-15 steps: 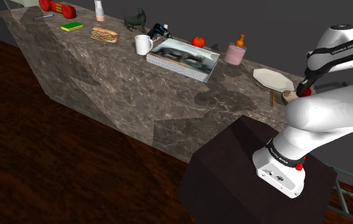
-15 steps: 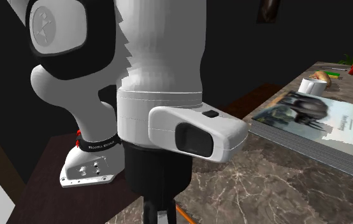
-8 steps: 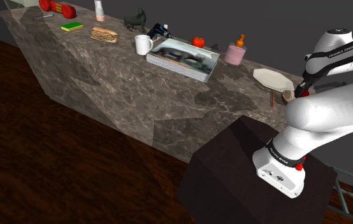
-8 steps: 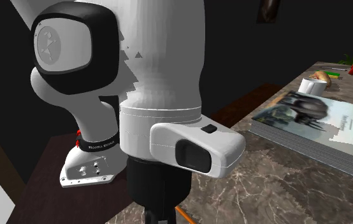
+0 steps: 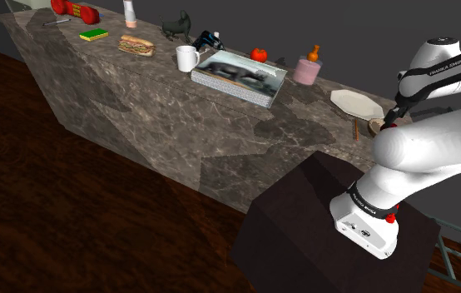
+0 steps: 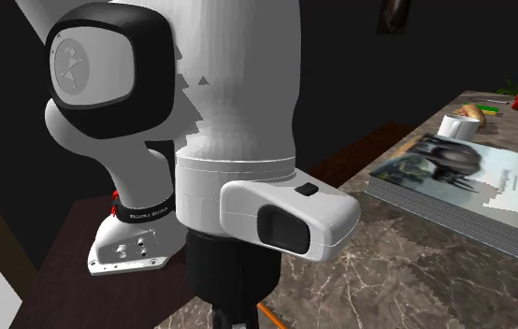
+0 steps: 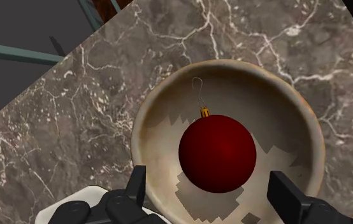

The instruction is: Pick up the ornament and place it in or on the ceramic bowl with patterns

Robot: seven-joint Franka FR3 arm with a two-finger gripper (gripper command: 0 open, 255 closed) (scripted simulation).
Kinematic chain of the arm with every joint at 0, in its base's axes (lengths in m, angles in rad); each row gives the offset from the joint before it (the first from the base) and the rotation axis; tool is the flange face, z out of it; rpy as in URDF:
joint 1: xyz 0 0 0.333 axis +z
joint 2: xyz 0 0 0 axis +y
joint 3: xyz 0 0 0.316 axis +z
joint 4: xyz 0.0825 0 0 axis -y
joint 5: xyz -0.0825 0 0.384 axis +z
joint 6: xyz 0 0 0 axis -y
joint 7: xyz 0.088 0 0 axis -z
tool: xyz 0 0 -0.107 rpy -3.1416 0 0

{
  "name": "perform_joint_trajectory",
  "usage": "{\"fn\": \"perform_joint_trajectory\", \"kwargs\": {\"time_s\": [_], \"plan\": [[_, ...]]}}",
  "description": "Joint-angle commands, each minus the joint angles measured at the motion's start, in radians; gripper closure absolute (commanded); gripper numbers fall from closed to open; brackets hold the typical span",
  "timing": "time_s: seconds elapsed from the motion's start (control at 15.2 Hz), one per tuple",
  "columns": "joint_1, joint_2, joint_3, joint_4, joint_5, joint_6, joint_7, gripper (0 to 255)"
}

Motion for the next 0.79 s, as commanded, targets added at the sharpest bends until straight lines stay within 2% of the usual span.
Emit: {"fn": "perform_joint_trajectory", "kwargs": {"time_s": [0.0,0.26,0.73], "plan": [[0.000,0.000,0.000,0.000,0.000,0.000,0.000,0],[0.006,-0.161,0.079,0.012,0.065,-0.185,-0.032,0],[0.006,-0.161,0.080,0.012,0.065,-0.185,-0.032,0]]}}
